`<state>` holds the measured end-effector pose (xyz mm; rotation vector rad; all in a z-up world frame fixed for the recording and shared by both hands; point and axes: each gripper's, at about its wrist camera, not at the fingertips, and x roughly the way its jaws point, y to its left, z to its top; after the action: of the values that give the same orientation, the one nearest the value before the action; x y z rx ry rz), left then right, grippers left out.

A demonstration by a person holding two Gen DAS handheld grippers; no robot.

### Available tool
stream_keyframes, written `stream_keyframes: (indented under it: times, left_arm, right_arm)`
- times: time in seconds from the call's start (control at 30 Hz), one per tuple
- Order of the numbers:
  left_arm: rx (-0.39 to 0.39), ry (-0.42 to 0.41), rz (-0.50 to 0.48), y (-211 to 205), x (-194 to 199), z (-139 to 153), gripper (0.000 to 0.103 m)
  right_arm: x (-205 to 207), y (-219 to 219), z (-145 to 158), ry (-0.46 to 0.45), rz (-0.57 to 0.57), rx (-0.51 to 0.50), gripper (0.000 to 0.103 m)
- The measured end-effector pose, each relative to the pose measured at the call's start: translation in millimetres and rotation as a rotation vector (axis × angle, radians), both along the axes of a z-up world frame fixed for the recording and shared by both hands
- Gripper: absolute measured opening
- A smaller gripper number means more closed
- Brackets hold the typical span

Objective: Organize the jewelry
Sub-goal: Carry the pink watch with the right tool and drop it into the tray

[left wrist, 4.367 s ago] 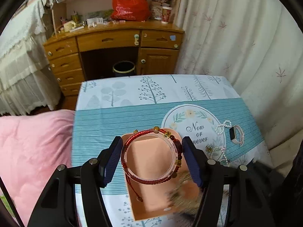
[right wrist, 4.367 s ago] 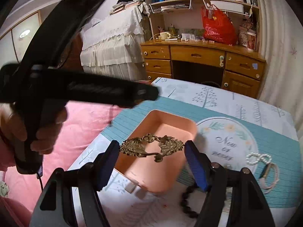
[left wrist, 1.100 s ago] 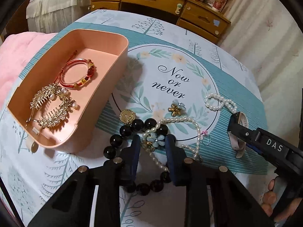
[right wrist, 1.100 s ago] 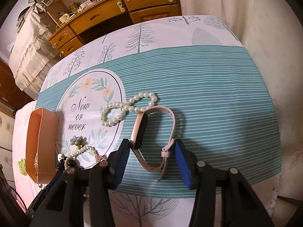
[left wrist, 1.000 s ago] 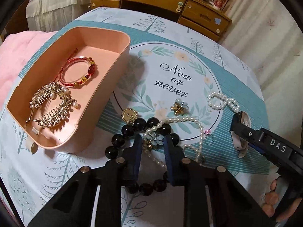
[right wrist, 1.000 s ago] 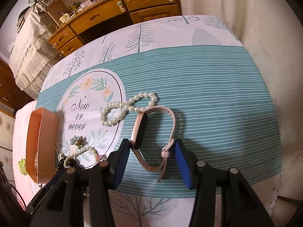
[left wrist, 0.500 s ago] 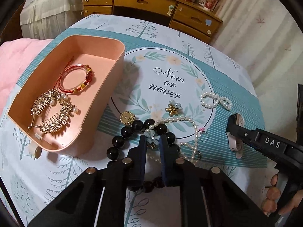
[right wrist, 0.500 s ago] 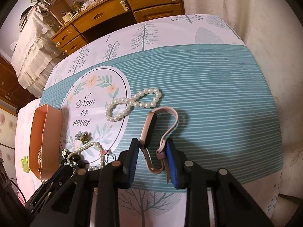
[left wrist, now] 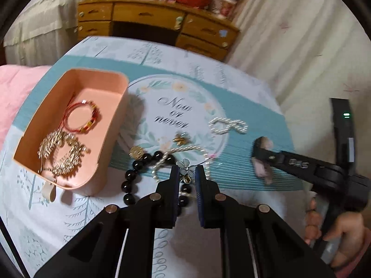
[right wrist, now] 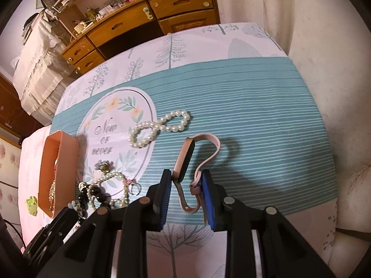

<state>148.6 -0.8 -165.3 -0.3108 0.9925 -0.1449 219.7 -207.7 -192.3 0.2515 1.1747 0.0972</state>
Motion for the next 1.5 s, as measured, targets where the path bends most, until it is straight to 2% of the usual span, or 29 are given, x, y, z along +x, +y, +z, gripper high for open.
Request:
stream_keyframes:
  times: [0.27,0.47,0.67,0.87,1.03,1.17,1.33,1.43,1.5]
  left_arm:
    - [-0.018,-0.062,-0.045,12,-3,35,0.011]
    - [0.060,-0.126,-0.010,35,-1,59,0.011]
    - [0.100,-0.149,0.055,82,2,73,0.011]
    - [0.140,-0.150,0.086,124,4,78,0.011]
    - [0.144,-0.143,0.070,147,6,80,0.011]
    - [0.145,-0.135,0.051,160,8,76,0.011]
    - [0.151,-0.105,0.007,170,11,59,0.011]
    - [0.148,-0.059,-0.018,174,15,48,0.014]
    - [0.162,-0.004,-0.009,176,19,40,0.033]
  right_arm:
    - [-11,23,19,-0.076,0.055,0.032,0.025]
    - [-19,54,40,-0.159,0.125,0.071,0.025]
    - [-31,93,66,-0.271,0.215,0.105,0.025]
    - [-41,128,83,-0.347,0.289,0.150,0.025]
    - [-49,160,91,-0.378,0.343,0.185,0.025]
    - [-54,180,91,-0.386,0.372,0.223,0.026]
    - [-62,200,77,-0.396,0.381,0.240,0.026]
    - [-62,208,66,-0.378,0.354,0.234,0.036]
    - [-57,212,55,-0.320,0.311,0.217,0.065]
